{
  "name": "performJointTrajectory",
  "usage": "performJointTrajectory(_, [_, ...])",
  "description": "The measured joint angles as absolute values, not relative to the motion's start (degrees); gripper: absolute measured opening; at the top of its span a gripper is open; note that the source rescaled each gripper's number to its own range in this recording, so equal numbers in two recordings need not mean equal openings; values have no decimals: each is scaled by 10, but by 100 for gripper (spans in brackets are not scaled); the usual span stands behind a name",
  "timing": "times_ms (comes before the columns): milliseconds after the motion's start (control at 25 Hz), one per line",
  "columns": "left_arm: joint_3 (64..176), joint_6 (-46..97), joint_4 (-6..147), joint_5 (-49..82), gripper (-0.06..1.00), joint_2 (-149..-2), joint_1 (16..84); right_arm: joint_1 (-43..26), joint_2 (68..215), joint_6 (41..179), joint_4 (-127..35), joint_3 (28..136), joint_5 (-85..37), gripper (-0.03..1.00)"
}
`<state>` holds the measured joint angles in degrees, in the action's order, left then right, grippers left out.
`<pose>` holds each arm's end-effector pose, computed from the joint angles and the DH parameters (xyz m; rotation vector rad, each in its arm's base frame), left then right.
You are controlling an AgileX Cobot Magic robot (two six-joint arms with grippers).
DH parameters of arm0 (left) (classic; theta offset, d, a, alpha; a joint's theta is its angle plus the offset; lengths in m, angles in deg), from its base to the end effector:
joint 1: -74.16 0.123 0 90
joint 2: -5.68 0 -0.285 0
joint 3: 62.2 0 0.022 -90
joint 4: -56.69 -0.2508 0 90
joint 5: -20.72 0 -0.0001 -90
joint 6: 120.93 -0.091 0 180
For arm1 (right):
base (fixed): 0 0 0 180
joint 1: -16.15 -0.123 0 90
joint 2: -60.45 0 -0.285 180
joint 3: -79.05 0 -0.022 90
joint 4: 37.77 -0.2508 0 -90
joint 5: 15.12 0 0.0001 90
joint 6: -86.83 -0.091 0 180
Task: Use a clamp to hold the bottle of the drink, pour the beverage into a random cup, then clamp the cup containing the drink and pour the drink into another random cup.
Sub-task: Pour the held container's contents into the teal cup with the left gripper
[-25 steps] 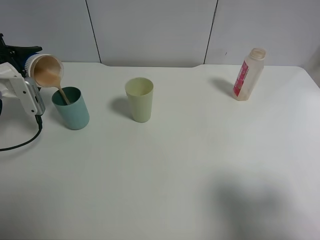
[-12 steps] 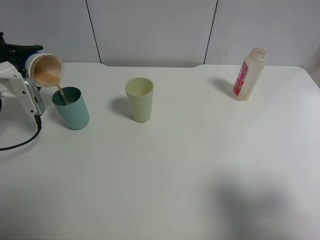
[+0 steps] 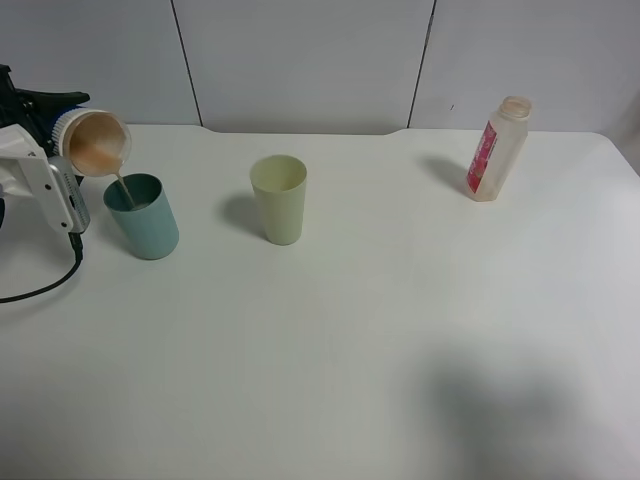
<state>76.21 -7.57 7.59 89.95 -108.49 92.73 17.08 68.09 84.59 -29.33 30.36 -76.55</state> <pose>0.3084 0.0358 0.1567 1.4042 0.9594 0.7697 -0.0061 -0.0116 0.2765 0.0646 2.0493 -0.1624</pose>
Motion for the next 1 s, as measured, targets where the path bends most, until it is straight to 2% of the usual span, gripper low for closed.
performJointTrajectory(1000, [762,-75,53,899,1,-1085,927,171,681,846,-293,304,-765,100])
